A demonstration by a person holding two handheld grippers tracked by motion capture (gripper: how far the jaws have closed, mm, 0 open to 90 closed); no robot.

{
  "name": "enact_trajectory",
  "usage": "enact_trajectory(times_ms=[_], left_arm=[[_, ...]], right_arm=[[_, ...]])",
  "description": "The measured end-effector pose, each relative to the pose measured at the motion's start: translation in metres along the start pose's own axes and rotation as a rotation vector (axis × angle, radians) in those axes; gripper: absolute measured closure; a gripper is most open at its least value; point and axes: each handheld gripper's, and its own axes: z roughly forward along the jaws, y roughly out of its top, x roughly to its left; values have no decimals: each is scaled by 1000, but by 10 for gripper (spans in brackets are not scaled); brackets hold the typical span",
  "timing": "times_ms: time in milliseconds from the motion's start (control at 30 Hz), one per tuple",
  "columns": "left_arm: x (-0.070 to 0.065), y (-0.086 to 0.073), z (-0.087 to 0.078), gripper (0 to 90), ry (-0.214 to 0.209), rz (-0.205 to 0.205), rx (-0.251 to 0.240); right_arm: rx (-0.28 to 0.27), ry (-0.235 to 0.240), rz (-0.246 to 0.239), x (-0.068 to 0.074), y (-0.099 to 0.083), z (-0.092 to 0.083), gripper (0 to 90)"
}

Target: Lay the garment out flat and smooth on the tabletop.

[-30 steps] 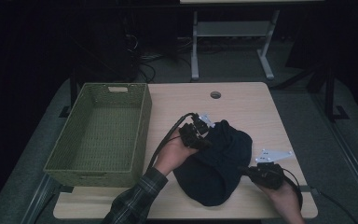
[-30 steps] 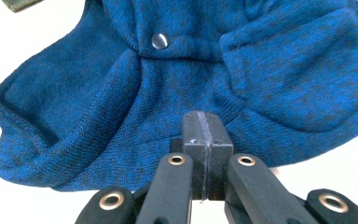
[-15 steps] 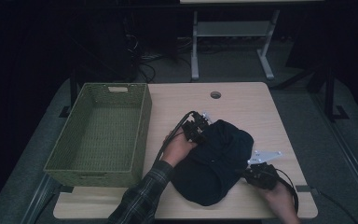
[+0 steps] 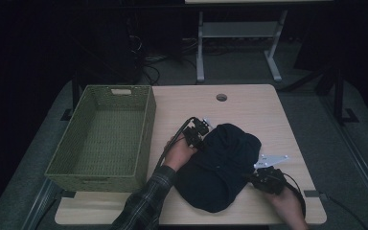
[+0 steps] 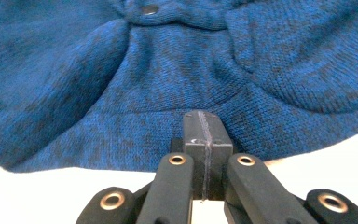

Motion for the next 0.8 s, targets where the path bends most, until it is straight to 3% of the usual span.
enact_trajectory(times_ms=[33, 67, 467, 800], left_arm=[[-1, -2, -1, 900, -2, 8, 8], [-4, -5, -1, 900, -6, -15, -17], [-18, -47, -19, 900, -56, -18, -33], [-32, -67, -28, 900, -74, -16, -36]], right_arm=[[3, -9, -2, -1, 0, 0, 900], [6, -13, 1, -3, 1, -1, 900], [16, -75, 19, -20, 12, 6, 900], [25, -68, 18, -29, 24, 15, 900]])
